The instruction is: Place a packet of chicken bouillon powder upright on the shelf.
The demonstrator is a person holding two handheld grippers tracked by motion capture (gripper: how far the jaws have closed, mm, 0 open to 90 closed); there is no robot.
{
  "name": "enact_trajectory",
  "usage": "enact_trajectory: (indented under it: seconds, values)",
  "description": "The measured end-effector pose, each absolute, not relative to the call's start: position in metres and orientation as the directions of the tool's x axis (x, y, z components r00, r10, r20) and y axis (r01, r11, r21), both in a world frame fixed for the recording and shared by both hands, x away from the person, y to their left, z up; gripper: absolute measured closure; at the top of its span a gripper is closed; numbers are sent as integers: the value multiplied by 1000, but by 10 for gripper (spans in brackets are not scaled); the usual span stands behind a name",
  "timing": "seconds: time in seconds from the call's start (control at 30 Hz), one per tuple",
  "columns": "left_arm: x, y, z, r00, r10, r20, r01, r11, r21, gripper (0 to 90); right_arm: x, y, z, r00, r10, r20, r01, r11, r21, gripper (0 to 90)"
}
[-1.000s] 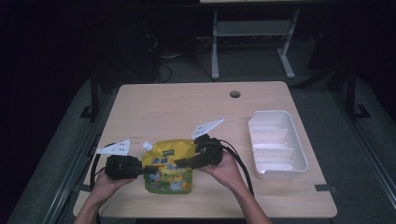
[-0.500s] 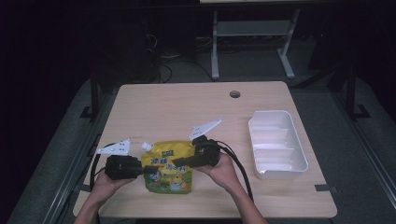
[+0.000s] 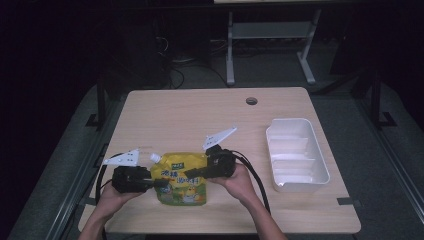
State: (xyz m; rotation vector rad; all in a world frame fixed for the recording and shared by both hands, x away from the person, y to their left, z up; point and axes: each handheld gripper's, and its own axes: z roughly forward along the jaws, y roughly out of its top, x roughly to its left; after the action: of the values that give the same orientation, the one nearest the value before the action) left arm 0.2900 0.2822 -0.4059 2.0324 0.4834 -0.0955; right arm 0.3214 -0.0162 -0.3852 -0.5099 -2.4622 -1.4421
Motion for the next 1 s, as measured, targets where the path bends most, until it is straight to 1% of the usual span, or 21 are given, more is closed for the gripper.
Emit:
enact_trajectory:
  seconds: [0.03,0.07,0.27,0.37,0.5,0.63,1.0]
  values:
    - [290,282,-406,918,297,-264,374,-417,829,746,321,-16,-385,-910,175,377,414,451,790,866]
    - [289,282,-405,919,297,-261,371,-419,829,708,321,-17,-384,-914,171,369,405,456,792,884]
    - [287,286,-400,920,294,-258,362,-393,845,627,318,-21,-378,-921,182,344,388,476,789,898]
    - [287,289,-398,920,294,-258,360,-375,855,609,319,-27,-374,-922,194,335,388,468,794,898]
    - [287,290,-398,920,302,-249,355,-379,854,596,320,-35,-367,-921,202,334,390,461,797,898]
    - [287,291,-398,919,308,-246,356,-382,853,591,323,-45,-357,-925,220,309,378,473,796,898]
    - [286,288,-402,917,324,-233,359,-415,836,573,330,-70,-346,-924,243,295,378,468,799,897]
